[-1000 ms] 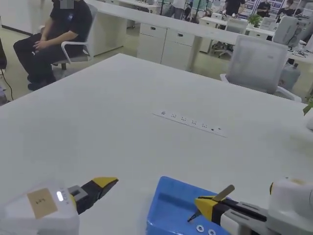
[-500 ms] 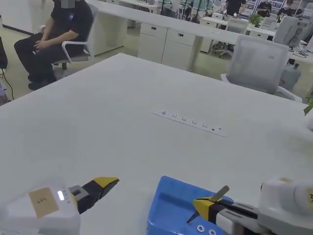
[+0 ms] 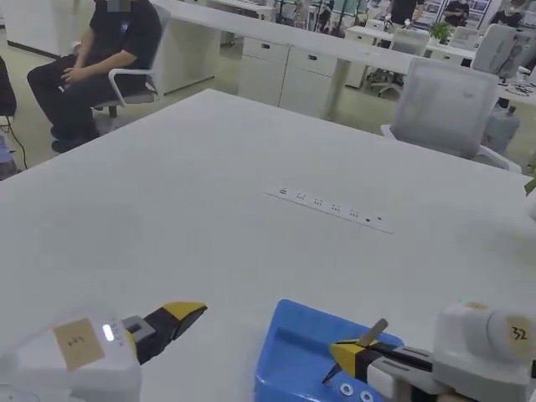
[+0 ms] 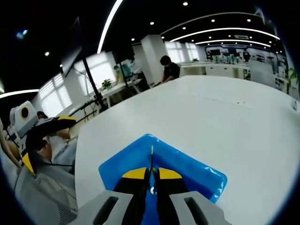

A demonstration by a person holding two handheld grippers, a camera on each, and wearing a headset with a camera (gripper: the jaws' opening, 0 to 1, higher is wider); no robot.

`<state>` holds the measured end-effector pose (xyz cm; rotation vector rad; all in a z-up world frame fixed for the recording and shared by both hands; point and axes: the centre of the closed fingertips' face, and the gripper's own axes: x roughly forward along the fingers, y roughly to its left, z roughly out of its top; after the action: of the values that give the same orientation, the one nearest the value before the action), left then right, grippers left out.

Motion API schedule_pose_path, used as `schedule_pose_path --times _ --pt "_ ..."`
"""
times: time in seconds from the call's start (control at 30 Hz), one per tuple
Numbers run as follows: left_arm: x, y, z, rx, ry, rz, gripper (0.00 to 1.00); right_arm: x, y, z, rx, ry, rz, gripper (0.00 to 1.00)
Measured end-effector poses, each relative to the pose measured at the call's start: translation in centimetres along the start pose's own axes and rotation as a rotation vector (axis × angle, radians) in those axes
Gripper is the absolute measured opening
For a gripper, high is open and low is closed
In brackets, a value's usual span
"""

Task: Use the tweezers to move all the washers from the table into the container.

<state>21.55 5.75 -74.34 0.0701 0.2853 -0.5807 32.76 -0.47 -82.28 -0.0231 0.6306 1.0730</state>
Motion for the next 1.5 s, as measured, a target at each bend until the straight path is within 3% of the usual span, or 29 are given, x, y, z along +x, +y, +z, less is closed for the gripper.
schedule_pose_path --times 0.47,0.8,1.2,1.5 --pt "0.0 -0.1 -0.2 0.0 0.006 -0.005 0.87 0.5 -0.2 -0.2 -0.034 0.019 -0.009 0.03" --pt "0.1 -0.2 -0.3 0.002 0.012 -0.011 0.87 0.2 0.0 -0.2 0.003 0.004 0.005 0.04" --pt "0.1 -0.2 -0.2 0.002 0.013 -0.01 0.87 -1.3 1.4 1.3 -0.013 -0.068 0.022 0.04" --pt "0.1 -0.1 -0.2 0.002 0.012 -0.009 0.86 -3.1 3.4 2.5 -0.018 -0.119 0.064 0.04"
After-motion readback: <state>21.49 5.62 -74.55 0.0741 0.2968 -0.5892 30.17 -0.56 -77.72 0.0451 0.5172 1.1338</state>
